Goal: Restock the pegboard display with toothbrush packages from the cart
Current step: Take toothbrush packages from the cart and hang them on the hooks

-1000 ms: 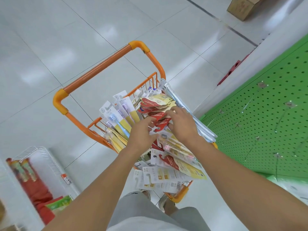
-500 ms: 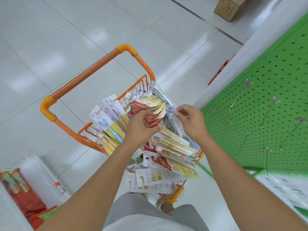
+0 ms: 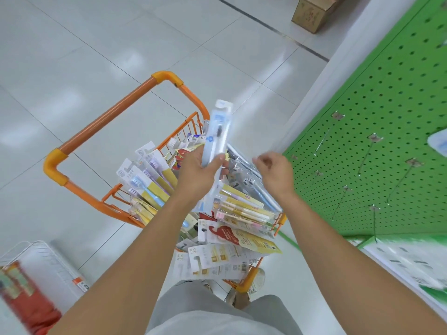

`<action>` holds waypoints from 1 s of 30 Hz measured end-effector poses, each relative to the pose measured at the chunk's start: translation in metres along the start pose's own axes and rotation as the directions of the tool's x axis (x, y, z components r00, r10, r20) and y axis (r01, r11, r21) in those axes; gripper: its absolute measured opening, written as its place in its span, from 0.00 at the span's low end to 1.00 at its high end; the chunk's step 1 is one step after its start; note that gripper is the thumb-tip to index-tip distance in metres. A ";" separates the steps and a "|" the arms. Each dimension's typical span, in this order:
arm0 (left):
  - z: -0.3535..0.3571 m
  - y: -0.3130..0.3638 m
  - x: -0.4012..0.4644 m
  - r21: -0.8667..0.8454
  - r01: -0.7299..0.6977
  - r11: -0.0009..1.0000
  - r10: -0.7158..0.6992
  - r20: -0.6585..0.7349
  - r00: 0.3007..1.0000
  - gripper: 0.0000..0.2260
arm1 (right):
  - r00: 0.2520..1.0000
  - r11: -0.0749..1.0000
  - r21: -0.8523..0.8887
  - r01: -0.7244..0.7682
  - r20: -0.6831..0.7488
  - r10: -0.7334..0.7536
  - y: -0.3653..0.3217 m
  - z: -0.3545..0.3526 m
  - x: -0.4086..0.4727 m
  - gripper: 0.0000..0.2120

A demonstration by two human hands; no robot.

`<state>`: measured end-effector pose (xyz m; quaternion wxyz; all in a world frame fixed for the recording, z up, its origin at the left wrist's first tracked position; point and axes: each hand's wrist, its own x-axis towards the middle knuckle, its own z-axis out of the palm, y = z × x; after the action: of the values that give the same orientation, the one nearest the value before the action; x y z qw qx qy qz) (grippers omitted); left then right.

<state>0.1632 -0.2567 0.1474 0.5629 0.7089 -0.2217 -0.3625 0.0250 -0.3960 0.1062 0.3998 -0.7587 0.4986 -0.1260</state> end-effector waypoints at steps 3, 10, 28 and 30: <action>-0.008 -0.003 -0.007 0.016 0.029 0.999 -0.028 -0.030 0.999 0.06 | 0.984 0.921 -0.388 0.016 0.170 0.054 0.040 0.023 -0.010 0.25; -0.017 -0.014 -0.023 -0.088 0.127 0.988 -0.132 -0.051 0.990 0.02 | 0.982 0.863 -0.478 0.164 0.161 -0.097 0.047 0.037 0.000 0.12; 0.074 0.040 -0.028 -0.145 0.116 0.983 -0.061 0.338 0.939 0.07 | 0.991 0.755 0.655 0.026 -0.115 0.066 -0.009 -0.146 -0.087 0.07; 0.100 0.053 -0.042 -0.038 0.034 0.999 -0.014 0.424 0.906 0.13 | 0.988 0.732 0.681 0.016 -0.123 0.093 0.004 -0.164 -0.099 0.07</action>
<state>0.0657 -0.3044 0.1992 0.5126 0.6034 -0.3216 -0.5194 -0.1213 -0.3906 0.2298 0.6135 -0.5379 0.4620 -0.3476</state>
